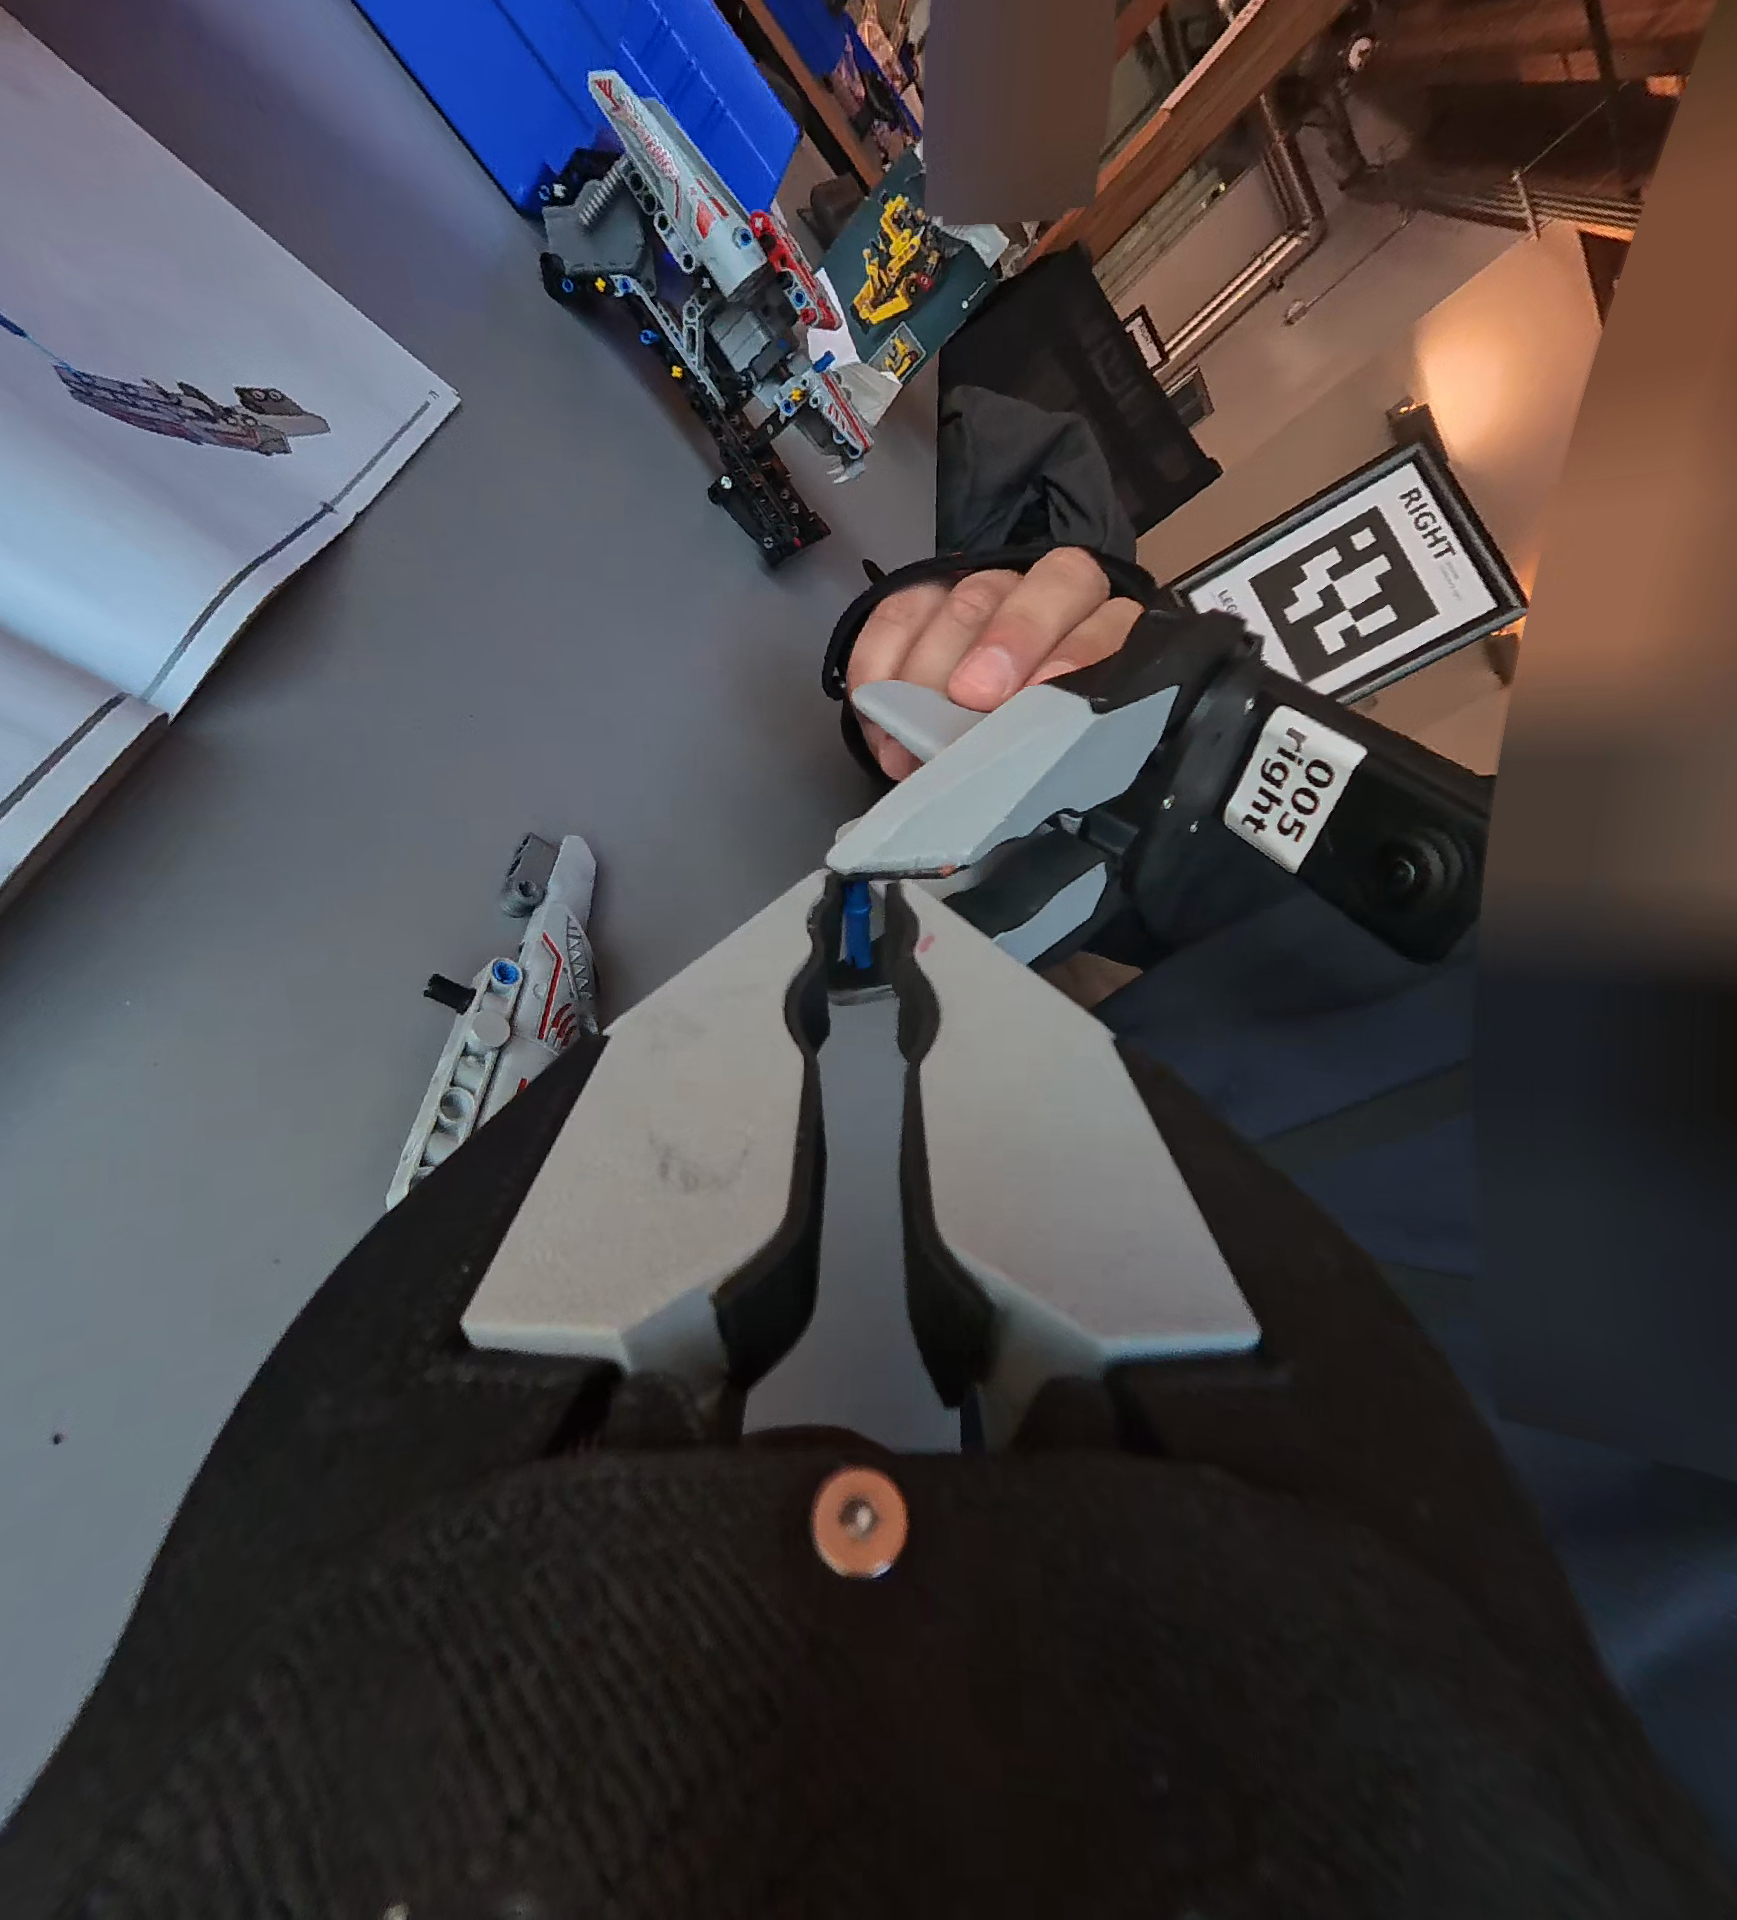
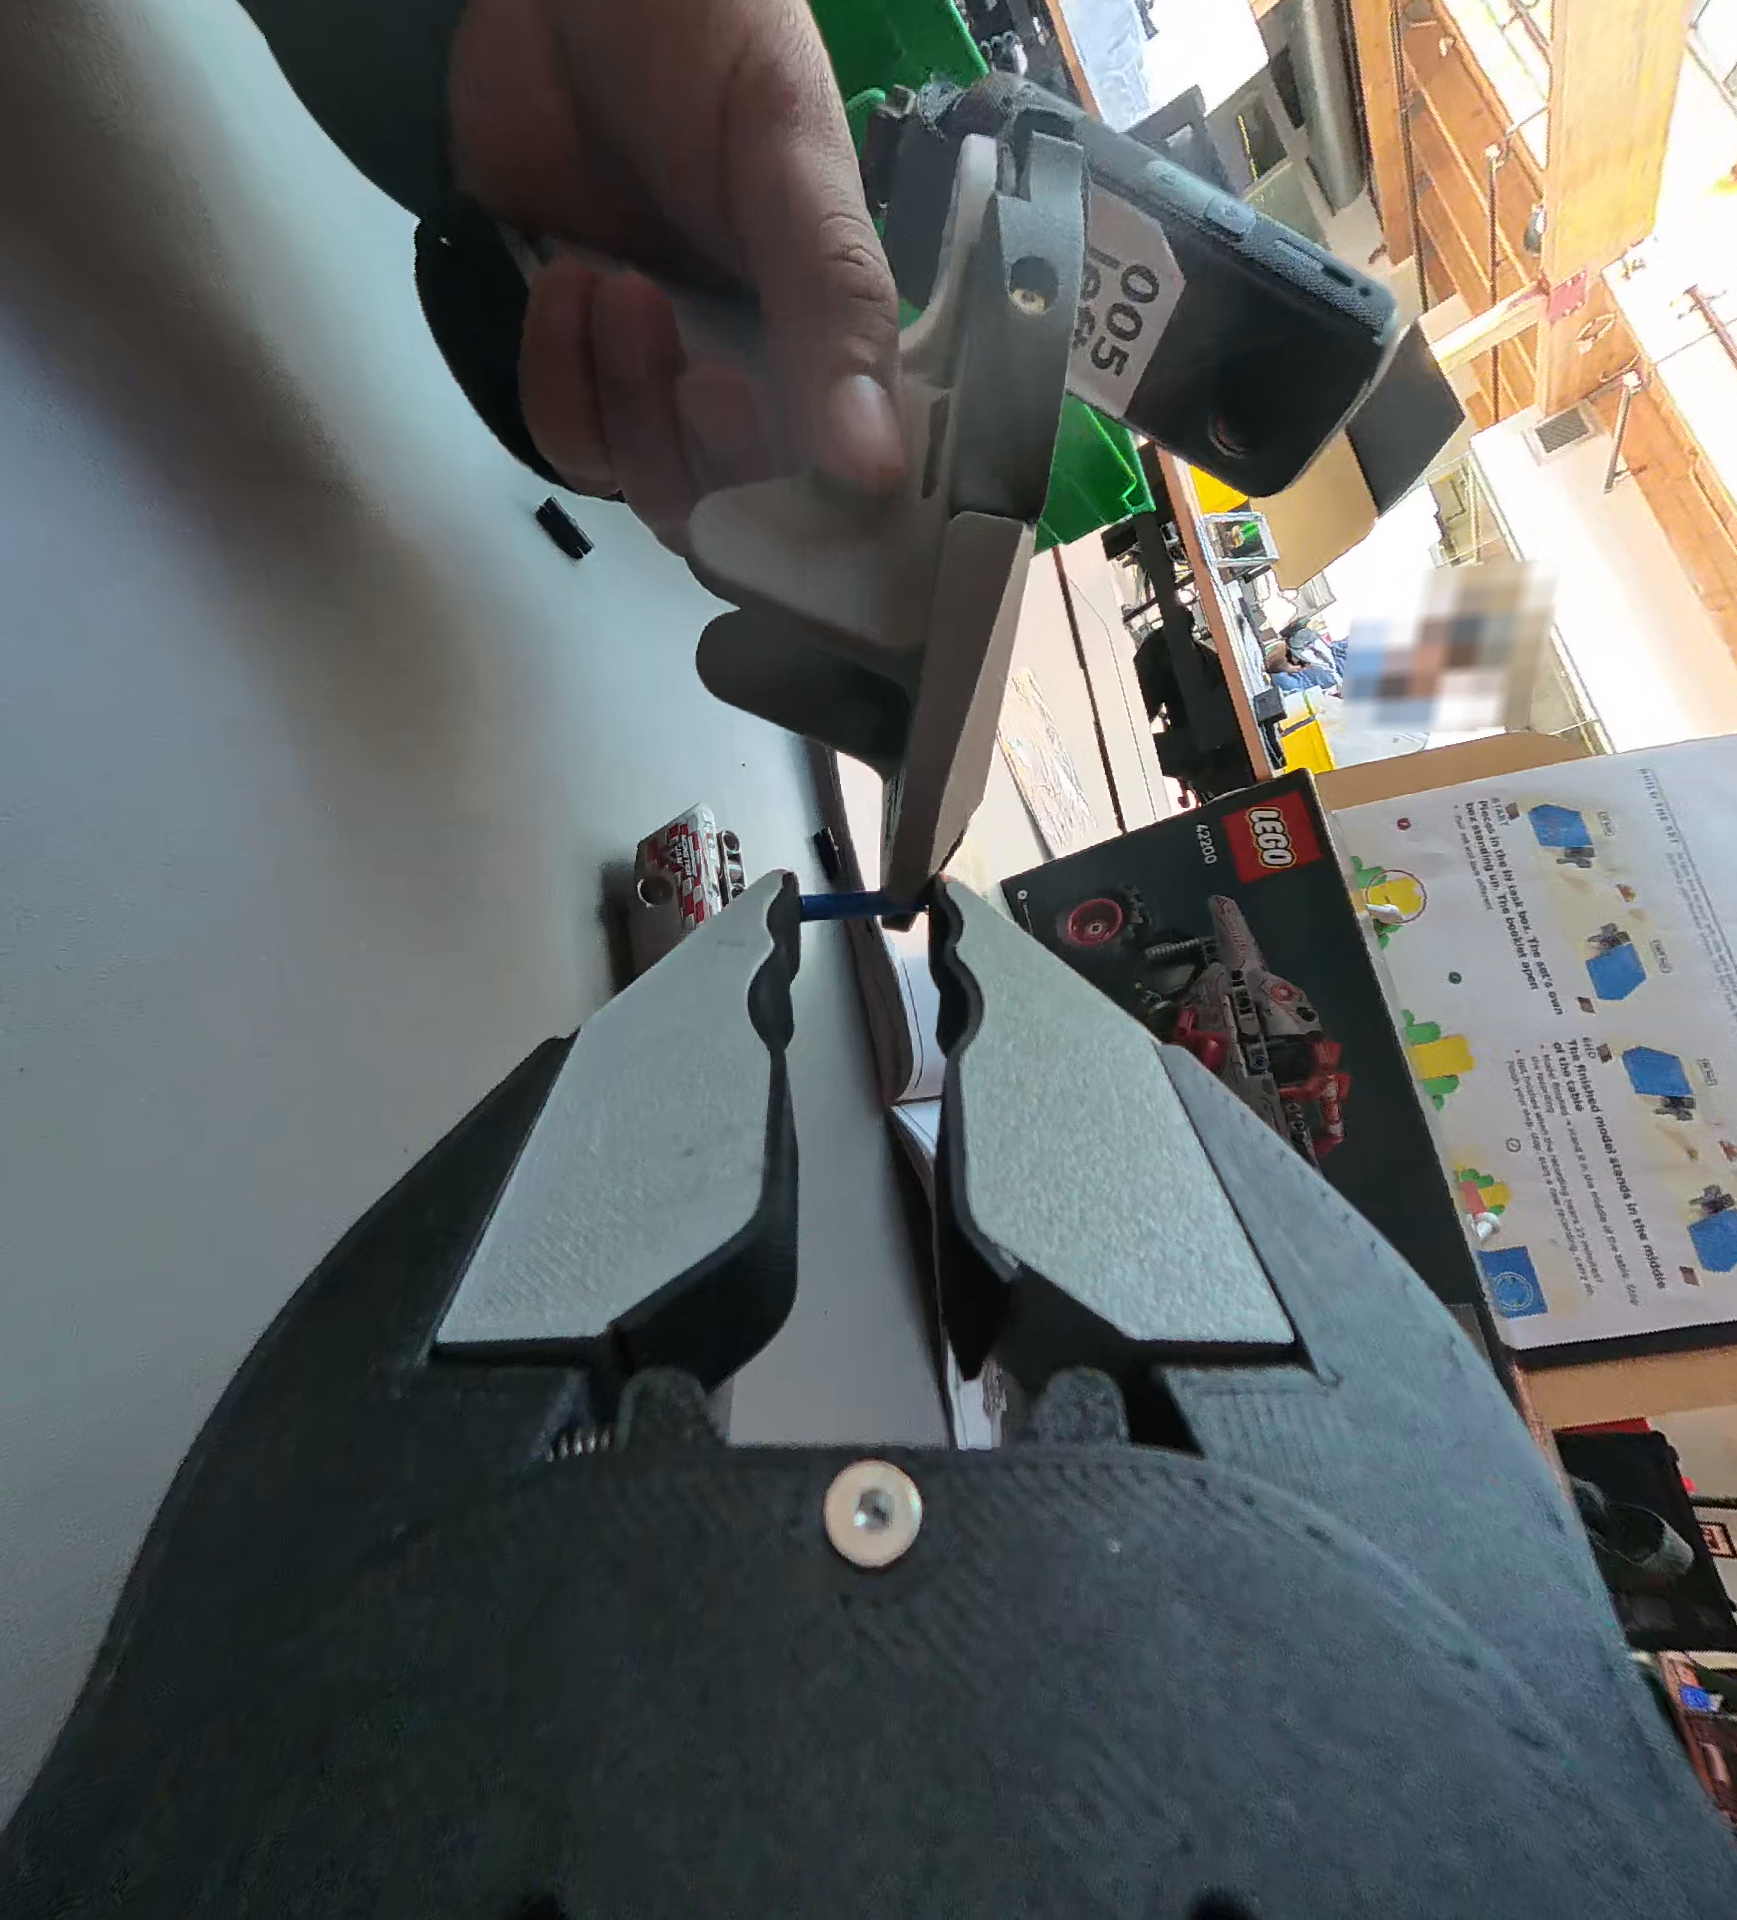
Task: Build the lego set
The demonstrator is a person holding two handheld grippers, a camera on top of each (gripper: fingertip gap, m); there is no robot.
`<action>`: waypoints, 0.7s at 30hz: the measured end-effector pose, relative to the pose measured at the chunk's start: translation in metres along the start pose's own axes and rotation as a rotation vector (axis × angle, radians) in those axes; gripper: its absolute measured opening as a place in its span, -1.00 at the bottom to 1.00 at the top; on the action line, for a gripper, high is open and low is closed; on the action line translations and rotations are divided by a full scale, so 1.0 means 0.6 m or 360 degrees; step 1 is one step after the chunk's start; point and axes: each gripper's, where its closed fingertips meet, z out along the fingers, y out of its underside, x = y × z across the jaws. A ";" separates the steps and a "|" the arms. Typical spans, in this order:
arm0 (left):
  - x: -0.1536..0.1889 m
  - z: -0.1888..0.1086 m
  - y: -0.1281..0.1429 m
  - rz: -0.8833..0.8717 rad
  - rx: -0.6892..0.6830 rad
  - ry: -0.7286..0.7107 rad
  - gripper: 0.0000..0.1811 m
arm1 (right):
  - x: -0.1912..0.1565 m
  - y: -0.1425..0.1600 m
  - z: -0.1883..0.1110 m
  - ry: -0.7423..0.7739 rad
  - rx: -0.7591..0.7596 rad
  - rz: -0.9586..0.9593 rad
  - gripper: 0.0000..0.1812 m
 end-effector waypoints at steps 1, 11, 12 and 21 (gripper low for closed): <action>0.001 0.000 0.000 -0.0012 0.0014 0.0018 -0.92 | 0.000 0.001 0.000 -0.0005 -0.0002 0.0016 -0.76; 0.009 -0.003 -0.002 -0.0066 0.0097 0.0061 -0.88 | 0.002 -0.004 -0.001 0.0057 0.0003 -0.0035 -0.77; 0.010 -0.003 -0.001 -0.0063 0.0099 0.0063 -0.88 | 0.001 -0.005 -0.002 0.0066 0.0000 -0.0051 -0.77; 0.013 -0.015 -0.014 -0.0117 0.0220 0.0131 -0.74 | -0.003 -0.007 -0.005 0.0053 0.0033 -0.0034 -0.77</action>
